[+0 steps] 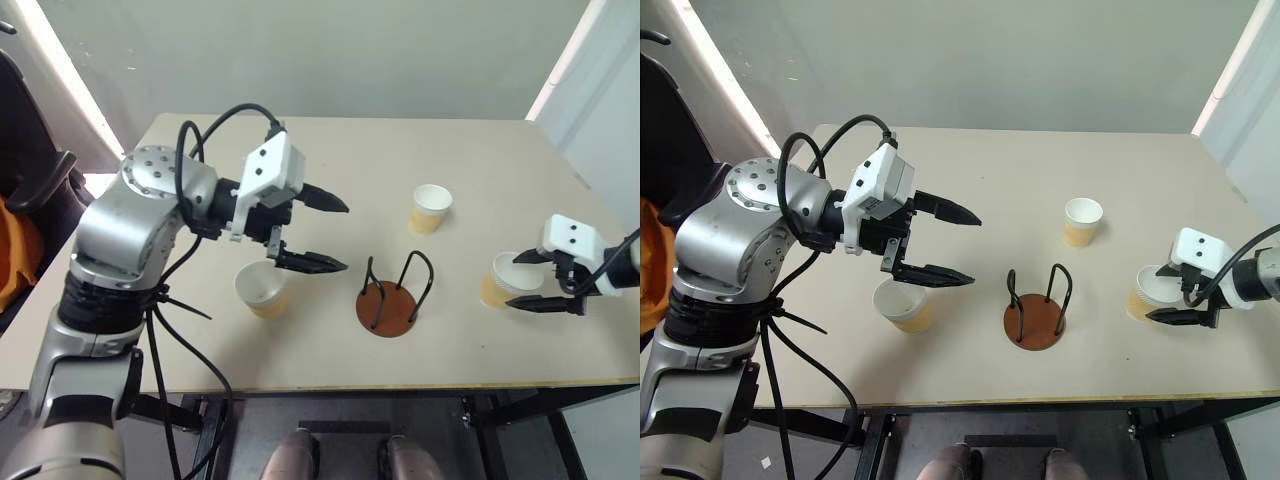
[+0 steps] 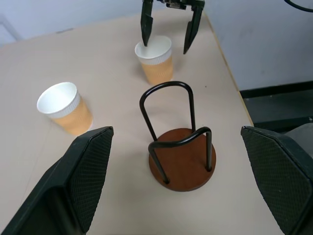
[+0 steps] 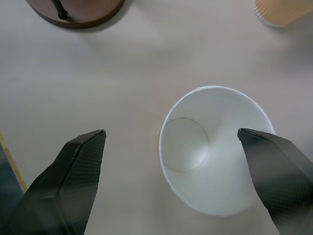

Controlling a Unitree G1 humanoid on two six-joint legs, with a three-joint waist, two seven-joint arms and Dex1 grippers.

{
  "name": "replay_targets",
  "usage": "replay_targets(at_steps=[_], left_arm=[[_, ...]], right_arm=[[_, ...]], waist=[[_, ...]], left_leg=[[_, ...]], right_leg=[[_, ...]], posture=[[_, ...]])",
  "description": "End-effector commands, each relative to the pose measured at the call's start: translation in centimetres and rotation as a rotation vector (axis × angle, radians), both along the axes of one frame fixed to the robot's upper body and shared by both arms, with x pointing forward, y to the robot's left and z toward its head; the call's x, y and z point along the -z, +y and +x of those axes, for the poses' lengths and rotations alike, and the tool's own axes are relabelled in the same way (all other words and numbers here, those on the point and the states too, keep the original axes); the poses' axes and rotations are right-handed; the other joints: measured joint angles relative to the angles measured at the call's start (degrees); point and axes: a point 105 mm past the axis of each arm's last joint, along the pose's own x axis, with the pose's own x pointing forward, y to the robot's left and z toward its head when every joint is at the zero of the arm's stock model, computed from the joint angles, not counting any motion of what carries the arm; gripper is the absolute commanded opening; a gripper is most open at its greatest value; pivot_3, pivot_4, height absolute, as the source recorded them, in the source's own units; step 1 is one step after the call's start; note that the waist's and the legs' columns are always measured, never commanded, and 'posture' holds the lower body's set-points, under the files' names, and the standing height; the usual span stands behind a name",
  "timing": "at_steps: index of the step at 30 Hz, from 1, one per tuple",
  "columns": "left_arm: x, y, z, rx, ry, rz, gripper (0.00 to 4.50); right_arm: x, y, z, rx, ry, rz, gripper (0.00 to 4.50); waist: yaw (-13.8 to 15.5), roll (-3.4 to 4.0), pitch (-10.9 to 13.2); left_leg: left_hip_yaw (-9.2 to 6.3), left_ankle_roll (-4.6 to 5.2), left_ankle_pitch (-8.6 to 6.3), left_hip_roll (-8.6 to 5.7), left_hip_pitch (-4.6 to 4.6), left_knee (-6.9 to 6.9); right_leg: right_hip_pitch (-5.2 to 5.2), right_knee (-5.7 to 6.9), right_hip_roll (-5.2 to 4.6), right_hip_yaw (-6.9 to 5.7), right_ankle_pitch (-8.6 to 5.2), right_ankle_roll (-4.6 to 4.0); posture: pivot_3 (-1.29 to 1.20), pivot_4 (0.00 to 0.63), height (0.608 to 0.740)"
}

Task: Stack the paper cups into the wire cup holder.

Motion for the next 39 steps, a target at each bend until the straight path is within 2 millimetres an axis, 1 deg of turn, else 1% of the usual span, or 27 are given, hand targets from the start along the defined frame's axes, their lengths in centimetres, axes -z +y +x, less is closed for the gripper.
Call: replay_targets(at_steps=[1, 5, 8, 10, 12, 14, 16, 17, 18, 19, 20, 21, 22, 24, 26, 29, 32, 35, 39], left_arm=[[-0.8, 0.4, -0.4, -0.021, -0.043, 0.002, 4.5], [-0.8, 0.7, -0.2, -0.043, -0.054, 0.012, 4.5], [-0.8, 0.8, -0.3, -0.047, -0.062, 0.012, 4.5], [-0.6, 1.0, -0.1, -0.051, -0.076, 0.029, 4.5], [-0.7, 1.3, 0.3, -0.068, -0.091, 0.039, 4.5], [-1.0, 1.5, 0.3, -0.07, -0.1, 0.034, 4.5], [-1.2, 1.7, 0.4, -0.074, -0.11, 0.034, 4.5], [-1.3, 1.8, 0.4, -0.079, -0.113, 0.035, 4.5], [-1.2, 1.9, 0.6, -0.089, -0.115, 0.038, 4.5], [-1.1, 2.1, 0.7, -0.097, -0.118, 0.042, 4.5], [-1.1, 2.2, 0.8, -0.101, -0.12, 0.044, 4.5], [-1.1, 2.2, 0.8, -0.099, -0.121, 0.044, 4.5], [-1.1, 2.2, 0.7, -0.094, -0.121, 0.045, 4.5], [-1.2, 2.1, 0.1, -0.064, -0.113, 0.042, 4.5], [-1.2, 2.2, -0.2, -0.052, -0.11, 0.043, 4.5], [-1.3, 2.6, 0.1, -0.078, -0.119, 0.049, 4.5], [-1.4, 2.8, 0.2, -0.088, -0.125, 0.05, 4.5], [-1.3, 2.9, 0.3, -0.097, -0.125, 0.052, 4.5], [-1.0, 2.9, 0.0, -0.093, -0.115, 0.062, 4.5]], right_arm=[[-0.1, -0.3, 1.1, 0.019, -0.046, -0.05, 3.95], [0.4, -0.3, 1.3, 0.016, -0.033, -0.077, 2.56], [0.4, -0.6, 1.6, 0.019, -0.042, -0.095, 1.46], [-0.1, -0.5, 1.6, 0.006, -0.05, -0.095, 0.72], [-1.5, -0.1, 1.5, -0.024, -0.071, -0.076, 0.02], [-4.2, 0.8, 1.3, -0.074, -0.122, -0.035, 0.02], [-8.5, 2.9, 1.0, -0.149, -0.207, 0.081, 0.02], [-10.4, 3.8, 0.8, -0.185, -0.244, 0.13, 0.02], [-12.5, 5.1, 0.4, -0.24, -0.285, 0.173, 0.02], [-14.7, 6.7, -0.4, -0.331, -0.322, 0.204, 0.02], [-16.0, 7.8, -1.0, -0.395, -0.342, 0.219, 0.02], [-16.9, 9.1, -1.7, -0.468, -0.346, 0.227, 0.02], [-17.2, 9.9, -2.2, -0.523, -0.339, 0.222, 0.02], [-16.0, 11.4, -2.6, -0.622, -0.295, 0.143, 0.02], [-14.9, 12.5, -2.9, -0.697, -0.258, 0.103, 0.02], [-13.2, 14.1, -3.7, -0.805, -0.203, 0.06, 0.02], [-12.0, 14.8, -3.7, -0.859, -0.175, 0.019, 0.02], [-11.2, 14.9, -3.5, -0.879, -0.168, -0.019, 0.02], [-9.7, 15.3, -4.3, -0.935, -0.098, -0.031, 0.02]], waist=[[-0.06, 0.02, 0.01], [0.01, 0.03, 0.01], [-0.04, 0.03, 0.01], [-0.04, 0.03, 0.01], [-0.05, 0.03, 0.01], [-0.14, 0.08, 0.04], [-0.28, 0.12, 0.06], [-0.36, 0.15, 0.07], [-0.41, 0.16, 0.06], [-0.47, 0.16, 0.06], [-0.58, 0.16, 0.06], [-0.63, 0.13, 0.05], [-0.67, 0.05, 0.0], [-0.62, -0.2, -0.11], [-0.6, -0.2, -0.09], [-0.54, -0.08, -0.01], [-0.54, -0.08, -0.01], [-0.57, -0.08, -0.01], [-0.58, -0.08, -0.01]], left_leg=[[0.0, 0.0, 0.0, 0.0, 0.0, -0.01], [-0.02, -0.01, 0.0, 0.01, 0.0, -0.08], [-0.02, -0.06, -0.06, 0.01, 0.0, -0.08], [-0.02, -0.08, -0.07, 0.01, 0.01, -0.1], [-0.02, -0.11, -0.09, 0.01, 0.01, -0.18], [-0.02, -0.13, -0.09, 0.01, 0.0, -0.26], [0.0, -0.14, -0.09, 0.0, 0.0, -0.33], [0.0, -0.18, -0.07, 0.0, -0.01, -0.39], [0.02, -0.22, -0.04, -0.01, -0.02, -0.48], [0.02, -0.27, -0.01, -0.02, -0.01, -0.62], [0.01, -0.3, 0.02, 0.0, 0.01, -0.7], [0.01, -0.36, 0.06, 0.03, 0.02, -0.78], [-0.04, -0.4, 0.1, 0.08, 0.03, -0.85], [-0.18, -0.54, 0.17, 0.23, 0.04, -0.85], [-0.29, -0.91, 0.34, 0.25, 0.02, -0.83], [-0.27, -0.98, 0.38, 0.18, -0.04, -0.84], [-0.27, -0.99, 0.36, 0.2, -0.05, -0.87], [-0.27, -0.94, 0.31, 0.2, -0.04, -0.86], [-0.27, -0.52, 0.07, 0.21, -0.02, -0.84]], right_leg=[[-0.01, 0.01, -0.01, 0.0, 0.01, -0.01], [-0.03, 0.02, -0.01, -0.04, 0.01, -0.05], [-0.03, 0.01, -0.01, -0.04, -0.01, -0.09], [-0.03, 0.01, -0.01, -0.04, -0.02, -0.11], [-0.07, 0.01, -0.01, -0.04, -0.03, -0.13], [-0.12, 0.01, -0.01, -0.03, -0.04, -0.15], [-0.17, 0.02, -0.01, -0.02, -0.04, -0.18], [-0.23, 0.02, -0.01, -0.02, -0.06, -0.23], [-0.31, 0.03, -0.01, 0.0, -0.07, -0.28], [-0.36, 0.03, -0.01, 0.01, -0.09, -0.33], [-0.38, 0.05, 0.02, -0.01, -0.13, -0.4], [-0.46, 0.1, 0.04, -0.01, -0.25, -0.62], [-0.45, 0.1, 0.09, -0.07, -0.42, -0.9], [-0.41, 0.09, 0.26, -0.19, -0.6, -1.2], [-0.4, 0.09, 0.28, -0.24, -0.61, -1.21], [-0.45, 0.07, 0.21, -0.2, -0.47, -0.97], [-0.46, 0.06, 0.2, -0.21, -0.46, -0.92], [-0.46, 0.07, 0.2, -0.21, -0.47, -0.94], [-0.46, 0.11, 0.2, -0.21, -0.52, -1.03]], posture=[[0.0, 0.15, 0.74], [0.0, 0.15, 0.74], [0.0, 0.15, 0.74], [0.0, 0.15, 0.74], [0.0, 0.15, 0.74], [0.0, 0.15, 0.74], [0.0, 0.15, 0.74], [0.0, 0.15, 0.74], [0.0, 0.15, 0.74], [0.0, 0.15, 0.74], [0.0, 0.15, 0.74], [0.0, 0.15, 0.74], [0.0, 0.15, 0.74], [0.0, 0.15, 0.74], [0.0, 0.15, 0.74], [0.0, 0.15, 0.74], [0.0, 0.15, 0.74], [0.0, 0.15, 0.74], [0.0, 0.15, 0.74]])
